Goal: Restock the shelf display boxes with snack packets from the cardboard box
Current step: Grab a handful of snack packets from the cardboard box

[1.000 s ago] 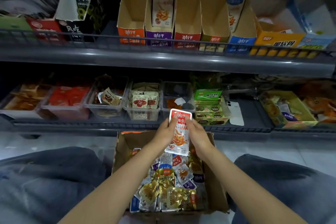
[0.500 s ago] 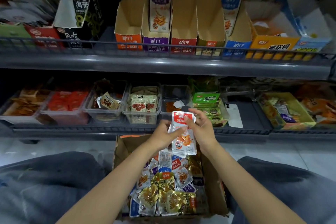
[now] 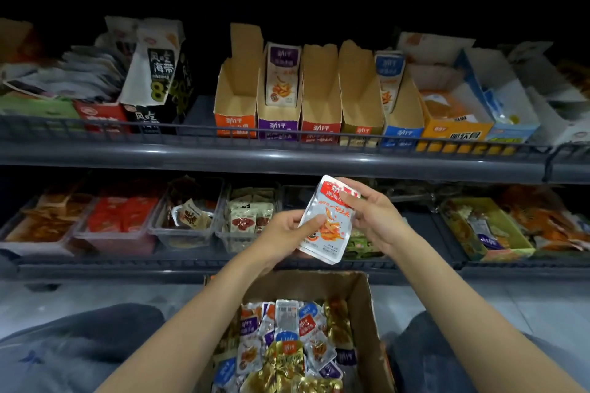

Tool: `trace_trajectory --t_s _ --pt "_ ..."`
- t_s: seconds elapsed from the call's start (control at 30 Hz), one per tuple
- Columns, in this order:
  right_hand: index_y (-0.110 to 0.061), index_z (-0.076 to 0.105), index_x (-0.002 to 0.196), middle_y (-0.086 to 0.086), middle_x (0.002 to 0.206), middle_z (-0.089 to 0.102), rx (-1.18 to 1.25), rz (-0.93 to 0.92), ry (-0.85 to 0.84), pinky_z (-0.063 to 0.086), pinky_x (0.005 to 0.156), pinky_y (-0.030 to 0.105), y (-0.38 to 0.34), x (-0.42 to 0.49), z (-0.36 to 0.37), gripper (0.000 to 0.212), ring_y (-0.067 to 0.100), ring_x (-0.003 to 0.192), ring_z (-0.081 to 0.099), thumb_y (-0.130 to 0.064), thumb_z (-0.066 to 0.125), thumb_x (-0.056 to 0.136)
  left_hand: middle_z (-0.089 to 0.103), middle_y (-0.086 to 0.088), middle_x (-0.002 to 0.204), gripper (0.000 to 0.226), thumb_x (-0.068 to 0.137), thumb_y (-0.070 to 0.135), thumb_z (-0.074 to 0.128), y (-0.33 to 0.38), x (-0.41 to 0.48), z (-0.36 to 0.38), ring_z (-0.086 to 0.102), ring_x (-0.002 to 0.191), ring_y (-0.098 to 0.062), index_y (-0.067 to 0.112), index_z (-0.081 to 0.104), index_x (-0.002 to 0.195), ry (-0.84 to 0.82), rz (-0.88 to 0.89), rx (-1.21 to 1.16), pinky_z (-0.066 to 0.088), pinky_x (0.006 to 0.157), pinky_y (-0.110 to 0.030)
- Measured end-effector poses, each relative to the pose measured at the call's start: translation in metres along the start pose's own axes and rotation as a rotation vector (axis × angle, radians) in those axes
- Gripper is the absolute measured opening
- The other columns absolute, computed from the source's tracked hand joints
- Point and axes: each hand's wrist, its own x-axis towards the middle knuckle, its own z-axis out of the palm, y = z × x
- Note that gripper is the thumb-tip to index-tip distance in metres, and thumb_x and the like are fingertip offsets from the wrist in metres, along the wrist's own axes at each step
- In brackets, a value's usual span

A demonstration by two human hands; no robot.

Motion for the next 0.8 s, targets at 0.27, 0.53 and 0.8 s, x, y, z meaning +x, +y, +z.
trace_trajectory --t_s 0.27,0.53,0.8 --pt "-0.020 0.065 0.110 0.006 0.101 0.071 0.148 -0.132 0.110 0.056 0.078 0.030 -0.057 0.014 0.018 0.021 0.016 0.091 0.067 -0.011 0.056 0.092 0.073 -0.005 0.090 0.017 0.094 0.015 0.053 0.057 0.005 -0.016 0.071 0.075 -0.010 0.009 0.062 0.108 -0.013 -0.065 -0.403 0.055 0.059 -0.015" --pt "-0.015 0.062 0.110 0.006 0.100 0.071 0.329 -0.086 0.017 0.058 0.077 0.028 -0.095 0.028 0.022 0.020 0.014 0.088 0.069 -0.008 0.053 0.093 0.073 -0.009 0.098 0.019 0.095 0.019 0.050 0.100 0.016 -0.019 0.070 0.091 -0.015 0.008 0.062 0.105 -0.045 0.032 -0.516 0.058 0.075 -0.021" --pt "-0.009 0.054 0.127 0.009 0.112 0.067 0.072 -0.090 -0.063 0.057 0.081 0.027 -0.144 0.058 0.002 0.044 0.019 0.102 0.066 -0.005 0.063 0.084 0.071 -0.008 0.105 0.024 0.095 0.027 0.049 0.137 0.054 -0.033 0.069 0.096 -0.015 0.011 0.061 0.109 0.024 0.135 -0.200 0.055 0.085 -0.023"
